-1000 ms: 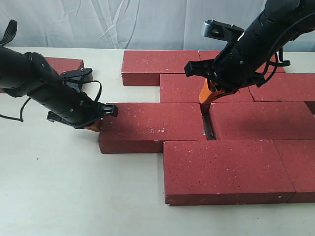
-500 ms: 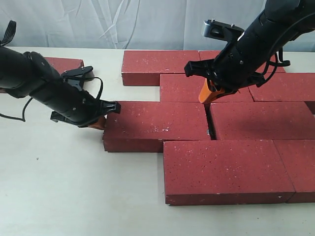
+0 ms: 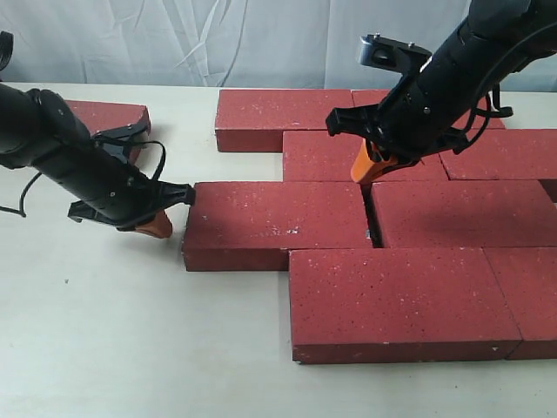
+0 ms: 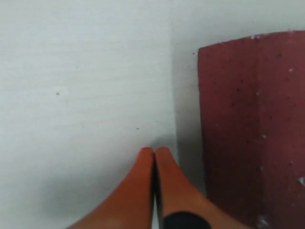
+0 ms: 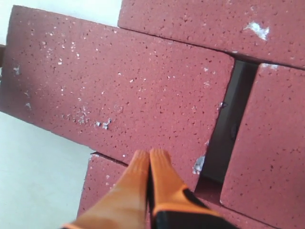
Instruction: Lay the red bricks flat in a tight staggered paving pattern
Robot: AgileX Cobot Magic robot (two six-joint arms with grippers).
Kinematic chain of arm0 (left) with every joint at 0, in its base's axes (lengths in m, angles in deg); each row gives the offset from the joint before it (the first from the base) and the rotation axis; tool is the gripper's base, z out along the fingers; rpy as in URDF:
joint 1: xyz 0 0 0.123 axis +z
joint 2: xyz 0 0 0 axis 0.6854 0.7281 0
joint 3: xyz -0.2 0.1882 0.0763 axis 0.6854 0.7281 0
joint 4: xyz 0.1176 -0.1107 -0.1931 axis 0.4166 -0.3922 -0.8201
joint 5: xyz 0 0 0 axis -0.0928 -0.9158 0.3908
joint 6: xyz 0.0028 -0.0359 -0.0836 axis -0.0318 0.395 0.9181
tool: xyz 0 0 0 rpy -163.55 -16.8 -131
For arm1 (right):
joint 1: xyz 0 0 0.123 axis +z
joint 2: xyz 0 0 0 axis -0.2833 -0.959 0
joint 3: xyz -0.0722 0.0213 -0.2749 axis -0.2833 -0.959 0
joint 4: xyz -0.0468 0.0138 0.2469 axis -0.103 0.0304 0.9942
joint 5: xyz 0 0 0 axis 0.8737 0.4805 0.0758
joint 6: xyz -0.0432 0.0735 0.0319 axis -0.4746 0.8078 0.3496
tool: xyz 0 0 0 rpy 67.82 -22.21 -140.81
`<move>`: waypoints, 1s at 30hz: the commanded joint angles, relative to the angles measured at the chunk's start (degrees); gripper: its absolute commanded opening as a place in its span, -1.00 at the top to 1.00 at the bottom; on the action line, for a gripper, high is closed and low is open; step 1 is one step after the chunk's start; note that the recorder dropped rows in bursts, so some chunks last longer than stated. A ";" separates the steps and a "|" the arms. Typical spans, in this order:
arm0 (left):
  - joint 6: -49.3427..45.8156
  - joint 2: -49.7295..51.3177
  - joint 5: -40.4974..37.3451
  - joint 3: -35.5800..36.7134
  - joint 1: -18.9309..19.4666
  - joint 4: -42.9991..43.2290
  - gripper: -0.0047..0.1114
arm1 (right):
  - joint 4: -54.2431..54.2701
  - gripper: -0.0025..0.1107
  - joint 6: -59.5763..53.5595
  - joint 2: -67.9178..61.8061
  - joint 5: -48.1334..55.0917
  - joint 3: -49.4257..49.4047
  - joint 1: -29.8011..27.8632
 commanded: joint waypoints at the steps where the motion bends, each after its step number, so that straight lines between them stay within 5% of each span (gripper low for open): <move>1: 0.33 0.02 -0.71 -0.88 -1.71 -0.82 0.92 | 0.34 0.97 -0.28 0.52 -0.54 0.18 -0.37; 19: -5.93 0.16 2.19 -1.82 -8.24 -5.46 0.92 | 0.34 0.97 -0.28 0.52 -0.26 0.18 -0.37; 24: -5.44 0.06 1.16 -1.82 -6.02 -3.59 0.92 | 0.34 0.97 -0.39 0.52 -0.28 0.18 -0.37; 30: -5.44 -0.44 -0.41 -1.87 1.55 -3.72 0.92 | 0.34 0.97 -0.50 0.52 -0.28 0.18 -0.37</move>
